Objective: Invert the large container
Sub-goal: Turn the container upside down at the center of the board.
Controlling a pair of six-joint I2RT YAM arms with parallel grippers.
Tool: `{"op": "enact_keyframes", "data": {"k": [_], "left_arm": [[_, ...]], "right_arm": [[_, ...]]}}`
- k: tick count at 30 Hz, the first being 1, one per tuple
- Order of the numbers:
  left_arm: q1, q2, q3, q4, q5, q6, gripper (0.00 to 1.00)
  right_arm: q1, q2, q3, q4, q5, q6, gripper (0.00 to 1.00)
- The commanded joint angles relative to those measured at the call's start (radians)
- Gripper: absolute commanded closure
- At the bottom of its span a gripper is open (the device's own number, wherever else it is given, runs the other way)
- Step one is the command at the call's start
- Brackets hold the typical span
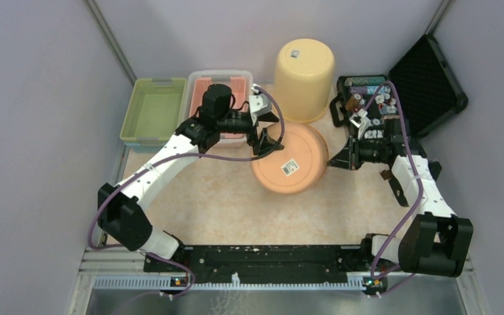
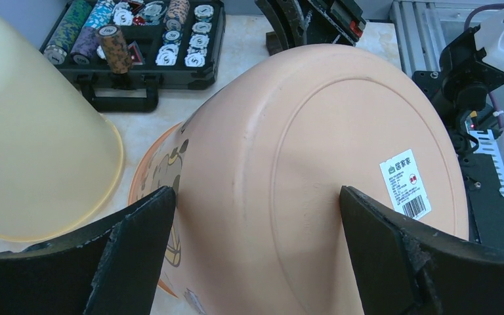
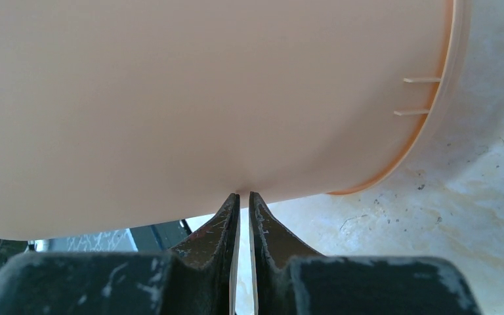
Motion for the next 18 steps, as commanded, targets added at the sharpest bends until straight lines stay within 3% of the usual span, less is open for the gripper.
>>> {"op": "enact_keyframes", "data": {"k": [1,18], "left_arm": [[-0.004,0.052,-0.016,-0.097,-0.038,0.013,0.02],[-0.005,0.112,-0.003,-0.085,-0.098,-0.039,0.03]], "right_arm": [[-0.003,-0.031,0.0,0.013,-0.03,0.0,0.9],[-0.009,-0.056,-0.004,0.03,-0.018,-0.002,0.86]]}}
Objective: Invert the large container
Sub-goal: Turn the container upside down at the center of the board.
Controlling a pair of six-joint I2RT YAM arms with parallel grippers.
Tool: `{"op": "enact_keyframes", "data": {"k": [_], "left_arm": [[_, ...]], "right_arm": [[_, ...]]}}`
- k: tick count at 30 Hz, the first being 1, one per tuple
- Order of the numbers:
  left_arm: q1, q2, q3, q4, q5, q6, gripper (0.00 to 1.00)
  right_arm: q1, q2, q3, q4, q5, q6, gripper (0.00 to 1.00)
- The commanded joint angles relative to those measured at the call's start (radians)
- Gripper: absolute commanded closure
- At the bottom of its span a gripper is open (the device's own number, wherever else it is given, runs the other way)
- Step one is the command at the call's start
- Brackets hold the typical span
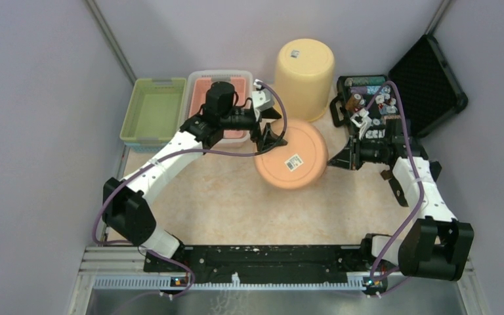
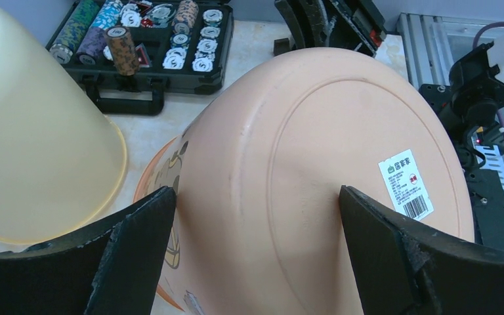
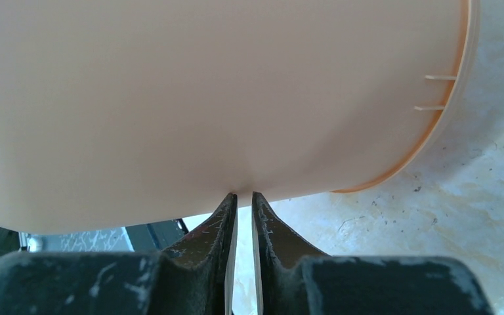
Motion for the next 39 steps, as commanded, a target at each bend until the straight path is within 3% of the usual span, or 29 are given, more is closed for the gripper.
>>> {"op": "enact_keyframes", "data": {"k": [1,19,39], "left_arm": [[-0.005,0.07,-0.022,-0.131,-0.095,0.005,0.03],[-0.004,0.127,-0.006,-0.132,-0.109,-0.025,0.07],[-0.005,0.207,0.037,-0.146,-0.127,-0.066,0.16]], "right_arm": [[-0.007,-0.034,-0.004,0.027,-0.022,-0.004,0.86],[-0.006,-0.092,-0.036,0.006,-0.178,-0.093,0.85],[-0.006,-0.135,-0.044,-0.019,-0.25,-0.156,0.84]]}}
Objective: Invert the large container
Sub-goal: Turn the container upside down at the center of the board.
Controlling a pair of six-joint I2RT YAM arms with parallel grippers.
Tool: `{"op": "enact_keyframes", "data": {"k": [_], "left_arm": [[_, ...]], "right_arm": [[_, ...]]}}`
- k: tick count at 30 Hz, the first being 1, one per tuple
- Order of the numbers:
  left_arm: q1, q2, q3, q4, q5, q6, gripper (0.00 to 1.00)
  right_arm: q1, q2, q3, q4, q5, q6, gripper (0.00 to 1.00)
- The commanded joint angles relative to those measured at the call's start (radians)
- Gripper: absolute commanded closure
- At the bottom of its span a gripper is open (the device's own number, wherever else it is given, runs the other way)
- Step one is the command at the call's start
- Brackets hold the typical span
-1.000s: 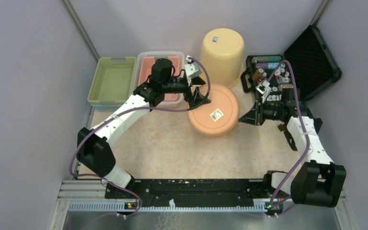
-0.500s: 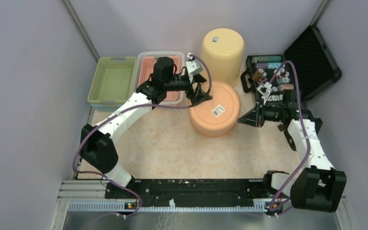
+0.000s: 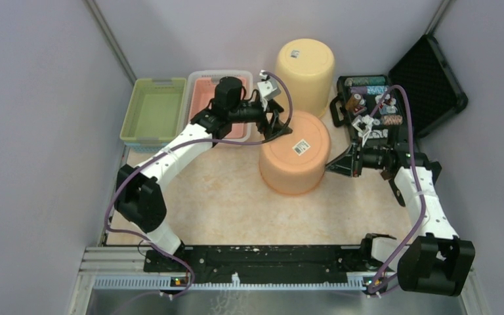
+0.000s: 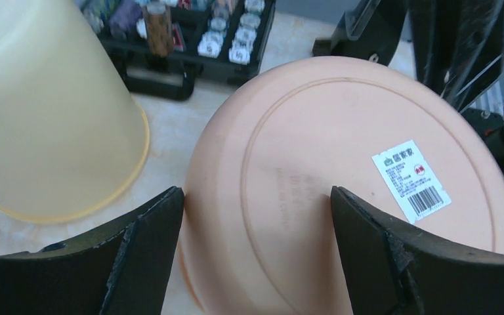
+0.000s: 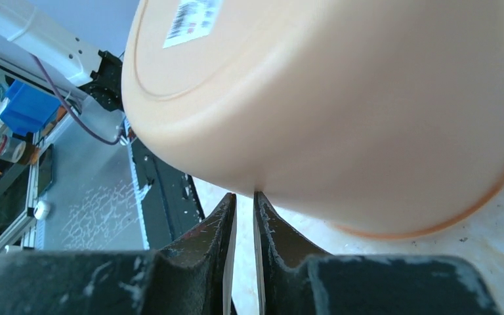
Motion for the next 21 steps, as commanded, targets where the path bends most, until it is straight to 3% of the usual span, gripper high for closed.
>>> {"op": "enact_keyframes", "data": {"k": [1,12,21], "left_arm": [[-0.007,0.089,-0.037,-0.224,-0.032,0.034,0.17],[-0.01,0.131,0.0,-0.234,-0.033,0.002,0.2],[-0.007,-0.019,0.082,-0.234,0.003,0.036,0.01]], "right_arm": [[-0.001,-0.035,0.001,-0.001,-0.055,-0.05,0.84],[-0.002,-0.069,0.029,-0.094,-0.139,-0.178,0.81],[-0.001,-0.108,0.048,-0.208,-0.182,-0.334,0.7]]}}
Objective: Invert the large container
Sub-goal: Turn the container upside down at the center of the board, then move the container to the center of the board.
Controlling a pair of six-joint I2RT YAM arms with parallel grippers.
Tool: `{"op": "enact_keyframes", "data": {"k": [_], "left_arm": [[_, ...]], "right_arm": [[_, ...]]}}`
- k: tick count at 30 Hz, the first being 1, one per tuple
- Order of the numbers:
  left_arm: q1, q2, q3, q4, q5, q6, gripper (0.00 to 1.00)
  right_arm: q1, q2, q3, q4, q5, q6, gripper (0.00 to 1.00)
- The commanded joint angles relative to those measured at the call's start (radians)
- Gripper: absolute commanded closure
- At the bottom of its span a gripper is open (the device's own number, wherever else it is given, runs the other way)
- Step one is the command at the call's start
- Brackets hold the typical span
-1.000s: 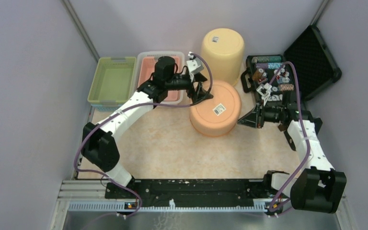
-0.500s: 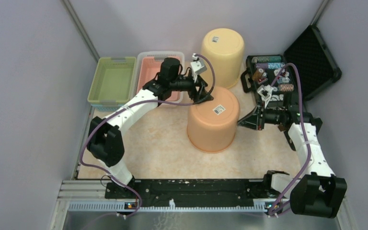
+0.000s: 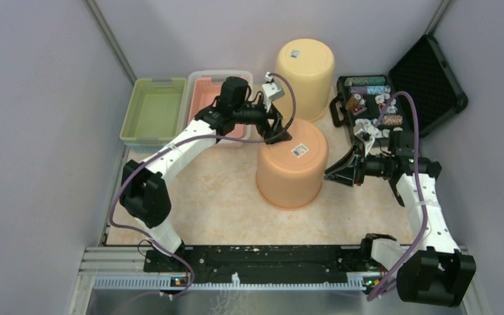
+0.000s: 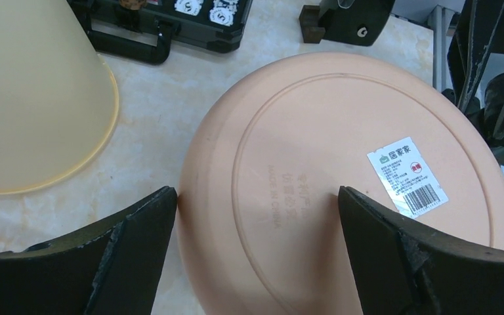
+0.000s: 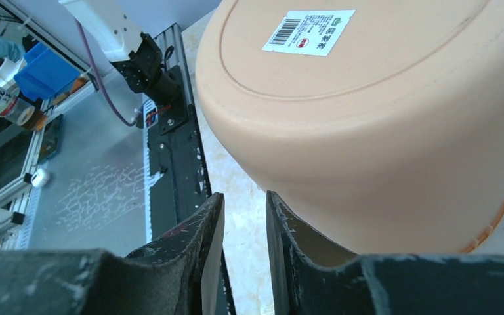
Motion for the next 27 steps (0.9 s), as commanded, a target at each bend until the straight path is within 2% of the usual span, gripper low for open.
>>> {"op": "enact_keyframes", "data": {"k": [1,4,8,13,17,21,24,27], "left_arm": [[-0.004,-0.11,0.013,-0.084,-0.003,0.059,0.01],[0.0,-0.182,-0.001,-0.08,-0.053,0.096,0.01],[0.032,-0.266,-0.045,-0.086,-0.191,0.116,0.01],[0.127,-0.36,-0.131,-0.083,-0.222,0.129,0.01],[0.178,-0.42,-0.218,-0.091,-0.268,0.211,0.01],[0.246,-0.436,-0.293,-0.106,-0.245,0.293,0.01],[0.255,-0.424,-0.352,-0.109,-0.211,0.378,0.07],[0.253,-0.39,-0.393,-0.097,-0.164,0.44,0.13]], "right_arm": [[-0.002,-0.041,0.053,-0.053,-0.06,-0.121,0.68],[-0.003,-0.056,0.055,-0.063,-0.062,-0.142,0.64],[-0.003,-0.078,0.054,-0.065,-0.064,-0.161,0.57],[-0.003,-0.098,0.053,-0.062,-0.066,-0.177,0.52],[-0.003,-0.109,0.059,-0.063,-0.07,-0.18,0.49],[-0.003,-0.127,0.08,-0.07,-0.07,-0.182,0.47],[-0.003,-0.15,0.106,-0.057,-0.071,-0.155,0.46],[-0.003,-0.184,0.135,0.019,-0.062,-0.051,0.45]]}}
